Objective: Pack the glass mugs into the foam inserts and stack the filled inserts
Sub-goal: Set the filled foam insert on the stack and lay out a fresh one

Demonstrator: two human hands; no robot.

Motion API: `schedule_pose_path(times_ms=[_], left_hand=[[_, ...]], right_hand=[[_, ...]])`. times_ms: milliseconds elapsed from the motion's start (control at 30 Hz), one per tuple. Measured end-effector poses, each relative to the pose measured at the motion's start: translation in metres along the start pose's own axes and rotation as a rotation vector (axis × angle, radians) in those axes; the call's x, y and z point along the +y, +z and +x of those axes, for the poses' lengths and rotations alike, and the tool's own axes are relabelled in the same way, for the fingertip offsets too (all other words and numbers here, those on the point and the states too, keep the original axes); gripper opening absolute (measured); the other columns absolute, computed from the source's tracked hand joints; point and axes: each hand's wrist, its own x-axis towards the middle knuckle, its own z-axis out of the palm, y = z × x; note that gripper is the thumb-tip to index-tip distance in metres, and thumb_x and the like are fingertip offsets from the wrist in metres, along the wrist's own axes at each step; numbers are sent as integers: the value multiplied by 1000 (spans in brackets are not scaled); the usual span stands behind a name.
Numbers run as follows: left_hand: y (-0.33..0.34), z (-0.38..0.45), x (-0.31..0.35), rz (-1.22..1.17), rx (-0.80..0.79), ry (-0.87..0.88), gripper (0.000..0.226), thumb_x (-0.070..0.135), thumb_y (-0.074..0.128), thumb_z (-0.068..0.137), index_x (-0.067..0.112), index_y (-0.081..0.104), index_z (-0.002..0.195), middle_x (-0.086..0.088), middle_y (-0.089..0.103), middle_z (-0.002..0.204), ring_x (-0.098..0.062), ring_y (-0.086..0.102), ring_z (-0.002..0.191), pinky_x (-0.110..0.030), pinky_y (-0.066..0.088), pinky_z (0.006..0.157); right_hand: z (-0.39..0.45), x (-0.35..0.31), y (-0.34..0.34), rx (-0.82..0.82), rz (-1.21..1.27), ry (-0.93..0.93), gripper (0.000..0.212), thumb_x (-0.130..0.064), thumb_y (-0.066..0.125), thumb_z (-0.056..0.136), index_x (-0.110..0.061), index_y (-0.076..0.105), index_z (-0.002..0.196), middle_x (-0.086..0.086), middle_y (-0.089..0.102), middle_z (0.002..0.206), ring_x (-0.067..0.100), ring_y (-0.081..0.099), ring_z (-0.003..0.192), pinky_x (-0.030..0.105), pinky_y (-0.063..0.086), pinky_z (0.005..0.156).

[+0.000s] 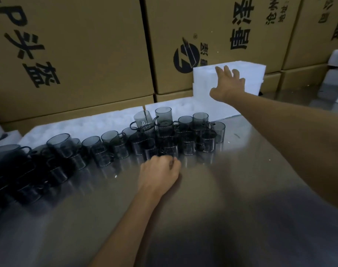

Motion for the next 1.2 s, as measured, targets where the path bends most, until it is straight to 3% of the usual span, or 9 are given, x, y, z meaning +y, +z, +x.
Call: schedule_pose_path(times_ms=[200,433,633,800,900,967,1033,1100,1200], left_hand=[[9,15,-6,11,20,30,51,35,47,95,17,31,50,4,34,44,-16,39,46,-34,48,67],[5,18,-5,-68,14,-9,50,33,52,89,14,30,47,3,33,42,-18,40,48,-32,41,60],[-17,6,-5,-645,210,-276,53,17,56,91,19,27,47,0,24,46,-19,23,48,-34,23,55],[-36,-31,-3,-996,261,-507,39,17,52,88,10,45,50,3,33,42,-11,28,40,-28,20,49],[-49,-54,-1,-1190,290,-581,28,21,50,96,7,63,74,-3,53,56,-12,47,47,-28,35,48],[-57,-69,1,-1322,278,-593,30,25,47,100,2,64,109,-13,64,89,-21,63,77,-34,49,68],[-65,-85,1,-1408,240,-583,39,30,48,100,4,59,128,-14,65,111,-25,63,100,-38,49,88],[-70,-104,-1,-1440,196,-539,38,27,52,98,11,58,131,-7,66,113,-19,65,100,-32,50,85],[-75,-129,-6,-1260,173,-464,35,16,55,96,21,59,131,5,62,116,2,67,87,-11,50,65]], right_hand=[[28,17,15,164,-200,-102,53,-22,55,96,-15,36,145,14,30,156,34,9,151,52,10,119],[-7,-7,-16,240,-356,-367,50,-11,51,95,-10,36,142,16,19,162,40,-1,152,57,1,122],[-111,-44,-57,178,-324,-505,52,-20,52,93,-8,38,141,13,11,166,45,3,151,55,8,121],[-193,-56,-82,47,-322,-563,57,-37,47,94,-10,37,144,19,19,162,43,19,147,51,21,116],[-249,-65,-82,-1,-306,-656,48,-39,45,91,-10,47,130,20,34,152,39,43,127,47,36,104],[-287,-72,-74,-50,-338,-753,43,-41,45,90,-10,50,119,16,41,141,36,51,107,43,40,91],[-319,-79,-65,-127,-345,-841,41,-42,45,89,-12,51,116,13,43,134,33,50,97,41,35,83],[-342,-84,-57,-193,-315,-897,41,-42,46,89,-12,51,118,12,43,134,32,49,97,40,31,79],[-360,-90,-47,-236,-219,-965,39,-45,49,90,-16,52,116,9,43,140,30,50,100,42,37,86]])
